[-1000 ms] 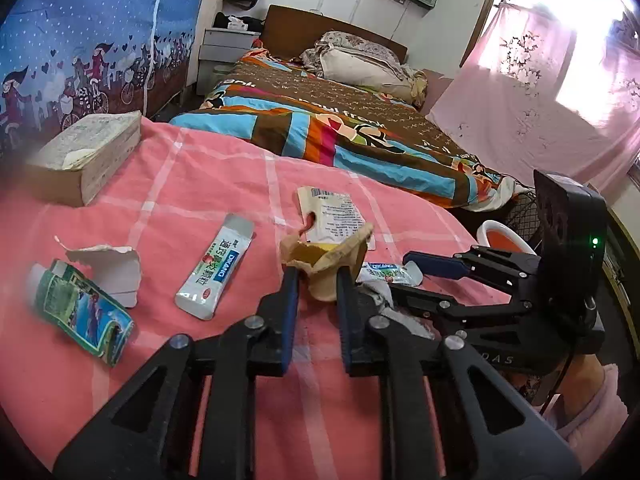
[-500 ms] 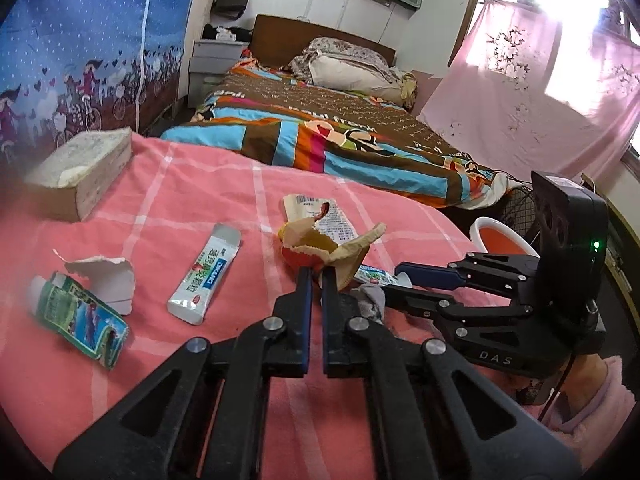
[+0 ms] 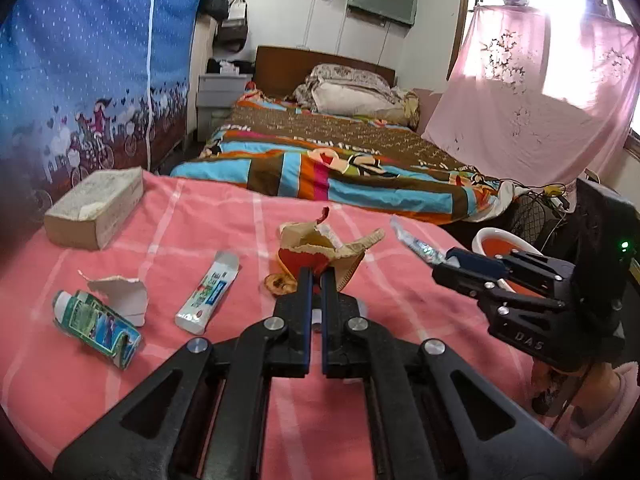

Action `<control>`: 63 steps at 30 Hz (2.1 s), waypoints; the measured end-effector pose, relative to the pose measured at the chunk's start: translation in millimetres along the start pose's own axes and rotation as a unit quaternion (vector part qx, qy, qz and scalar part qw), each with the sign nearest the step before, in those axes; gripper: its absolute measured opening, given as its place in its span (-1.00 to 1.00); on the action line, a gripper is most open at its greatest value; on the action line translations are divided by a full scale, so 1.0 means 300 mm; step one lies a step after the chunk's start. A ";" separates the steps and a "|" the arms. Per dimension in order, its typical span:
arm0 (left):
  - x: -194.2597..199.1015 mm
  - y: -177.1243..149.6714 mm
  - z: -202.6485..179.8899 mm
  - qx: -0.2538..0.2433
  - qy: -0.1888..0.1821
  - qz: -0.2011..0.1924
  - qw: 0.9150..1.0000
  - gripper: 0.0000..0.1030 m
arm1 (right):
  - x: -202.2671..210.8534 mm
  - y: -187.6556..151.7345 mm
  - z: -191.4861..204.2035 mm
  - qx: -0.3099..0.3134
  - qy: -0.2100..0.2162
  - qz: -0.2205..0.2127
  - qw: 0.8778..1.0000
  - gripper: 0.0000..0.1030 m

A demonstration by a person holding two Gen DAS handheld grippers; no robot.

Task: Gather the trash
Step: 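Carry the paper scrap and toothpaste tube over the orange bucket, then open both tools to drop the scrap and tube into the bucket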

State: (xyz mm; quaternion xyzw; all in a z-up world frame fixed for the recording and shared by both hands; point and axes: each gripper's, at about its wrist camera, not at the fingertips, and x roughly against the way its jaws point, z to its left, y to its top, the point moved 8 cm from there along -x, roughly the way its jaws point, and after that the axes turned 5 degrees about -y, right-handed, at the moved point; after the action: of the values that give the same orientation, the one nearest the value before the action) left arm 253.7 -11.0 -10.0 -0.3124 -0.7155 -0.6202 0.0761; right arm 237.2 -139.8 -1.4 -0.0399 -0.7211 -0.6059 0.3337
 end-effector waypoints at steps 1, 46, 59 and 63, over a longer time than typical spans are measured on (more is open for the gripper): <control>0.005 0.004 -0.009 -0.002 0.001 -0.005 1.000 0.01 | 0.016 0.008 -0.007 -0.004 -0.004 -0.013 1.000 -0.54; -0.219 0.091 -0.917 -0.092 -0.180 -0.043 0.978 0.01 | 0.559 -0.106 -0.770 -0.170 -0.320 -0.119 0.924 -0.54; -0.355 -0.012 -0.967 -0.080 -0.166 0.068 0.981 0.02 | 0.476 -0.233 -0.834 -0.182 -0.316 -0.016 0.931 -0.53; -0.389 -0.037 -0.970 -0.070 -0.168 0.099 0.978 0.02 | 0.466 -0.245 -0.835 -0.184 -0.309 -0.005 0.933 -0.53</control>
State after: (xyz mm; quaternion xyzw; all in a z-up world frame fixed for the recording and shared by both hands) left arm 259.3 -324.7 -13.6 -0.4859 -0.6383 -0.5970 -0.0070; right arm 203.4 -433.1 21.3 -0.2824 -0.6645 -0.6874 0.0783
